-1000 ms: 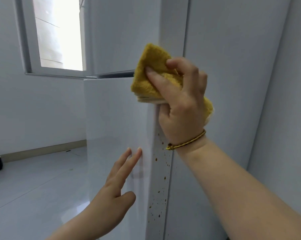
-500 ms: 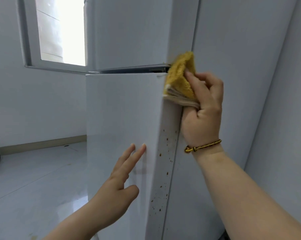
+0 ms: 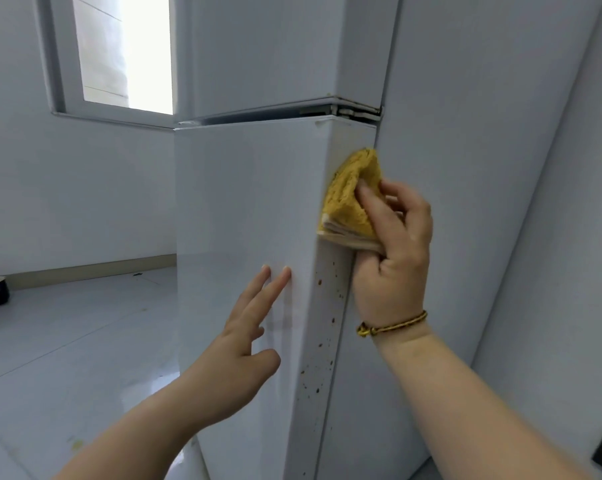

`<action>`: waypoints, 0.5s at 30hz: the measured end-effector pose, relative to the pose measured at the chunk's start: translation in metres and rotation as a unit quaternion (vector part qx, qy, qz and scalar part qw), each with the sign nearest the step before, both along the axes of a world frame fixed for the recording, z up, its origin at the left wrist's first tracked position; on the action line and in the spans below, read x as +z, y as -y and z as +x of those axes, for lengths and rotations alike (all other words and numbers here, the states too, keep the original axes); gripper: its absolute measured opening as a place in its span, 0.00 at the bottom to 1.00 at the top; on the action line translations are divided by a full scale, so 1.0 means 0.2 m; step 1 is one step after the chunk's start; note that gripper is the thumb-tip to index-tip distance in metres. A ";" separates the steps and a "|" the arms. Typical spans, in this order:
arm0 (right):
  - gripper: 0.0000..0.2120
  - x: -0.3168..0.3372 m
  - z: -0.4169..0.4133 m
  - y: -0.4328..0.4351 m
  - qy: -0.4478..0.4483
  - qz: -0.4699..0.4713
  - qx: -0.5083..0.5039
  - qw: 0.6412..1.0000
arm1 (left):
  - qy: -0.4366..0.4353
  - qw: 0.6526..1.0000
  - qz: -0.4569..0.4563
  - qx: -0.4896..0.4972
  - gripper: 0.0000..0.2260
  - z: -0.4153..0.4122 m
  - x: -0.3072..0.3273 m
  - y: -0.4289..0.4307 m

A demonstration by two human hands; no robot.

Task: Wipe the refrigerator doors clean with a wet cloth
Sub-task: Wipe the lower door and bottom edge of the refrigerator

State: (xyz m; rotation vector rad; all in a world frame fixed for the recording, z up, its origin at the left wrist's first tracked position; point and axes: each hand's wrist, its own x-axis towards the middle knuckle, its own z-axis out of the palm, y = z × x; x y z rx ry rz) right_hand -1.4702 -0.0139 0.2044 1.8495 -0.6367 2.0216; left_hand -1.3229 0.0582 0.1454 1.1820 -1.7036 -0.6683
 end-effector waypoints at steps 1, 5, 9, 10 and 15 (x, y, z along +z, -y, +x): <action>0.24 -0.04 0.02 -0.01 0.004 -0.006 -0.014 1.000 | -0.001 1.000 -0.001 0.008 0.45 0.00 -0.02 0.00; 0.18 -0.36 0.02 -0.05 -0.070 -0.013 -0.055 0.996 | 0.008 0.999 0.028 0.021 0.42 0.02 -0.15 -0.02; 0.11 -0.35 -0.10 -0.03 -0.191 -0.086 -0.071 0.975 | 0.011 0.999 0.044 0.000 0.41 0.02 -0.21 -0.02; 0.10 -0.29 -0.14 0.00 -0.214 -0.125 -0.086 0.965 | 0.007 0.999 0.047 -0.003 0.40 0.02 -0.21 -0.02; 0.11 -0.12 -0.10 0.06 -0.099 -0.092 -0.093 0.986 | -0.010 0.999 0.050 -0.002 0.37 0.01 -0.23 -0.02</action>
